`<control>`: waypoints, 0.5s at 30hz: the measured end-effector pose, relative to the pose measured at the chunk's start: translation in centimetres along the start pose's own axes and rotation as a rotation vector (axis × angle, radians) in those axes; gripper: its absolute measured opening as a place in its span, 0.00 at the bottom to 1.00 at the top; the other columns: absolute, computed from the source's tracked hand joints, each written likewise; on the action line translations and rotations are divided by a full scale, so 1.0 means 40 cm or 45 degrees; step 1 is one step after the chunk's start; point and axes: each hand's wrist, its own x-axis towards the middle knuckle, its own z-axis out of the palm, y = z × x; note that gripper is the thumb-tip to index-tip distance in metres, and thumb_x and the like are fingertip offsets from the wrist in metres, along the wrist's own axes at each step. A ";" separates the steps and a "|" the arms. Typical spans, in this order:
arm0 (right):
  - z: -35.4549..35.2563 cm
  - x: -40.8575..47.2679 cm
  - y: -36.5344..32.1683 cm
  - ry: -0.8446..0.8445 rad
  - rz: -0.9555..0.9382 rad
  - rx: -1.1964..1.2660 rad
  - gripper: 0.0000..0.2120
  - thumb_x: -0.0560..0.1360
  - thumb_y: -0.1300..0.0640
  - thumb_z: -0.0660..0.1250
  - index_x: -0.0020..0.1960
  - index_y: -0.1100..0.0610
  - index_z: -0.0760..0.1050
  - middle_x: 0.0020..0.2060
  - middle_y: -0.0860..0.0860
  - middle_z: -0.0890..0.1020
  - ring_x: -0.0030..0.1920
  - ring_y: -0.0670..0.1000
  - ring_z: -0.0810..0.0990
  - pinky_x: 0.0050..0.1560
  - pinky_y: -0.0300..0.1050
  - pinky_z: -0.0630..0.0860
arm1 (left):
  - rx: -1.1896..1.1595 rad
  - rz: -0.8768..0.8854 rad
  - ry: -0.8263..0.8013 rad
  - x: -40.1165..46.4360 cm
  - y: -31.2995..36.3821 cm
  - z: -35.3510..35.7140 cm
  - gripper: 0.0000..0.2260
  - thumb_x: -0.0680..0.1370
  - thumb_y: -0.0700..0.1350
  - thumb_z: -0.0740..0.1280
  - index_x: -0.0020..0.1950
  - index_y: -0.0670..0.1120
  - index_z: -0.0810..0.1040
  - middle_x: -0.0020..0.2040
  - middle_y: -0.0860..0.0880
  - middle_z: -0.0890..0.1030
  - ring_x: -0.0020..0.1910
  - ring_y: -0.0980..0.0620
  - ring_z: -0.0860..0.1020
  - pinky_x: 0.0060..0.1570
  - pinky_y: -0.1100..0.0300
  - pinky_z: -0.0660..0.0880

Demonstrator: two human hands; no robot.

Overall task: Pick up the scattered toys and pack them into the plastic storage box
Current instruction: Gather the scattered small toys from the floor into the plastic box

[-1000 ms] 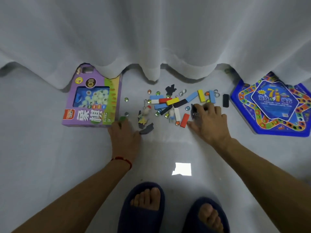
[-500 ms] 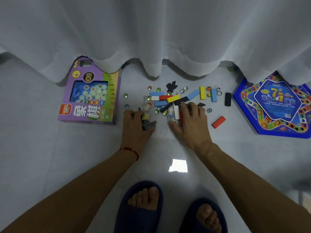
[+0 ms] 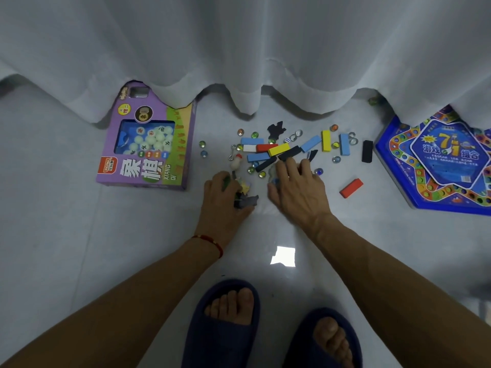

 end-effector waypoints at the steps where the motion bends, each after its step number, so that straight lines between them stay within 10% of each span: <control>1: 0.000 0.001 0.004 0.002 -0.008 -0.005 0.26 0.81 0.39 0.52 0.68 0.58 0.68 0.57 0.55 0.73 0.54 0.57 0.71 0.39 0.49 0.78 | 0.018 0.027 -0.001 -0.001 -0.001 -0.001 0.18 0.68 0.51 0.78 0.46 0.40 0.77 0.58 0.40 0.74 0.52 0.44 0.70 0.49 0.60 0.64; 15: -0.012 0.012 0.008 0.005 -0.114 0.032 0.14 0.82 0.53 0.60 0.63 0.60 0.68 0.56 0.58 0.74 0.52 0.57 0.72 0.34 0.49 0.80 | 0.292 0.317 -0.136 0.016 0.009 -0.020 0.16 0.70 0.48 0.75 0.50 0.38 0.78 0.51 0.41 0.79 0.50 0.40 0.74 0.47 0.51 0.76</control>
